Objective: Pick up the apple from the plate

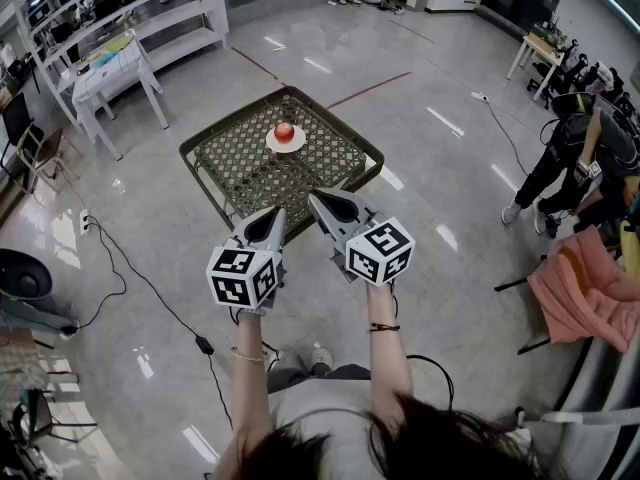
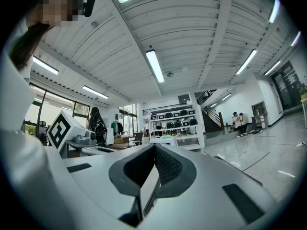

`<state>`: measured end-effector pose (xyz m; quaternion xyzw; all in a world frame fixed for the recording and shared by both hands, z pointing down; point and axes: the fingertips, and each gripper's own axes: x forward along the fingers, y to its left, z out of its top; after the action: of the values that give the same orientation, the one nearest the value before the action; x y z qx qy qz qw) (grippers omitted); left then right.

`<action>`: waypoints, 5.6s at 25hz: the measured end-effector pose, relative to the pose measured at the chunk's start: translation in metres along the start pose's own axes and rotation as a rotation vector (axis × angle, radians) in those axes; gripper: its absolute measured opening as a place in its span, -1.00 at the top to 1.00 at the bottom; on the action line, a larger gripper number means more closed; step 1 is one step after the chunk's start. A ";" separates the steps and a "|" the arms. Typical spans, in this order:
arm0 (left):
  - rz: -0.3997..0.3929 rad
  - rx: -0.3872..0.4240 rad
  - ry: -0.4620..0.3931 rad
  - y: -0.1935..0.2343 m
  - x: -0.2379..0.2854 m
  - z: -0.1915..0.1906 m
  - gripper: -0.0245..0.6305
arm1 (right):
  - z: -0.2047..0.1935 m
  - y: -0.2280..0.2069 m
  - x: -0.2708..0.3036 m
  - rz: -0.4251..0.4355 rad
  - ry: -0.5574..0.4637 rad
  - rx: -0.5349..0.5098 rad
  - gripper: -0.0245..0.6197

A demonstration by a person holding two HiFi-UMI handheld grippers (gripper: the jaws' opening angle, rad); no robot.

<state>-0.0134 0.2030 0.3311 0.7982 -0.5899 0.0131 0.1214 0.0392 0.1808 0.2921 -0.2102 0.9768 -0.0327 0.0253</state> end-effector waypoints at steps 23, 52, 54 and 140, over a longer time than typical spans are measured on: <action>0.040 -0.014 -0.007 0.012 0.024 0.001 0.90 | -0.004 -0.037 0.007 0.002 0.005 0.050 0.90; 0.002 -0.015 0.043 0.107 0.126 0.011 0.90 | -0.033 -0.120 0.102 -0.056 0.049 0.105 0.90; -0.008 -0.018 0.037 0.111 0.130 0.012 0.90 | -0.034 -0.124 0.107 -0.061 0.050 0.105 0.90; -0.006 -0.091 0.261 0.301 0.354 -0.064 0.89 | -0.176 -0.334 0.294 -0.029 0.314 0.284 0.90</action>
<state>-0.1827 -0.1983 0.5047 0.7850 -0.5668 0.0899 0.2333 -0.1032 -0.2348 0.4821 -0.2109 0.9512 -0.2025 -0.0985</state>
